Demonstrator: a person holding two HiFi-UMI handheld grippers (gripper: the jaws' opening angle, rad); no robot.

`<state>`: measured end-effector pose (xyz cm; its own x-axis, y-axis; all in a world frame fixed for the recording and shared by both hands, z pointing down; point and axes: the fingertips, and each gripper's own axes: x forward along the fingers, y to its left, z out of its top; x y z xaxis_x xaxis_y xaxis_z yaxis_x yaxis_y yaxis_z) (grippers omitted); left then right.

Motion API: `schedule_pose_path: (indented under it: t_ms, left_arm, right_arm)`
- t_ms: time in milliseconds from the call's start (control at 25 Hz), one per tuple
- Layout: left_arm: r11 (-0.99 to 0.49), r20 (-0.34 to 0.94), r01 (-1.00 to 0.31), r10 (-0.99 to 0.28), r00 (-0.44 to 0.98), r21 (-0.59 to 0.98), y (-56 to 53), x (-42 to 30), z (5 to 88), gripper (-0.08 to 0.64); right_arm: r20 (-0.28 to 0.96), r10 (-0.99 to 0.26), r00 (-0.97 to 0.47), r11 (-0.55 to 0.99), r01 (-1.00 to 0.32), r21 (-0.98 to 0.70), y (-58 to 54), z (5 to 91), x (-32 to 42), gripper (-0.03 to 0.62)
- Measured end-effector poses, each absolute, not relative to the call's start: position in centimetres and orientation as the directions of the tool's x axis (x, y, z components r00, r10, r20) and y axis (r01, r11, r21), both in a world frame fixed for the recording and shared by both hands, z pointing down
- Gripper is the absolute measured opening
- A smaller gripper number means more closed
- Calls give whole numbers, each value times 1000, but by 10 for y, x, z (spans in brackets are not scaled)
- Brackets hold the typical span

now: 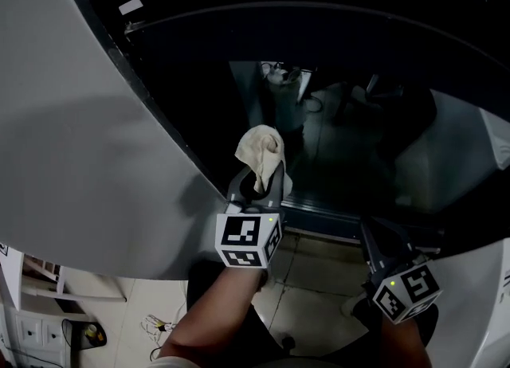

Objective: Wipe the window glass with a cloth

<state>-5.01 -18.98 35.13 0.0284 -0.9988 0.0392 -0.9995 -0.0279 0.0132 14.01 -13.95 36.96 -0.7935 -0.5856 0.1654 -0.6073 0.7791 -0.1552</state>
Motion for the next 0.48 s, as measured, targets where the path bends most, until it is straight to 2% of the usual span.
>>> schedule_pose_path:
  t_ms: [280, 480]
  left_arm:
    - [70, 47, -997, -997, -69, 39, -196, -118, 372, 106]
    - [117, 54, -993, -992, -116, 11, -199, -142, 381, 106]
  right_arm:
    - [198, -575, -793, 783, -604, -146, -144, 377, 121, 2]
    - [214, -570, -793, 786, -602, -141, -145, 383, 116, 2]
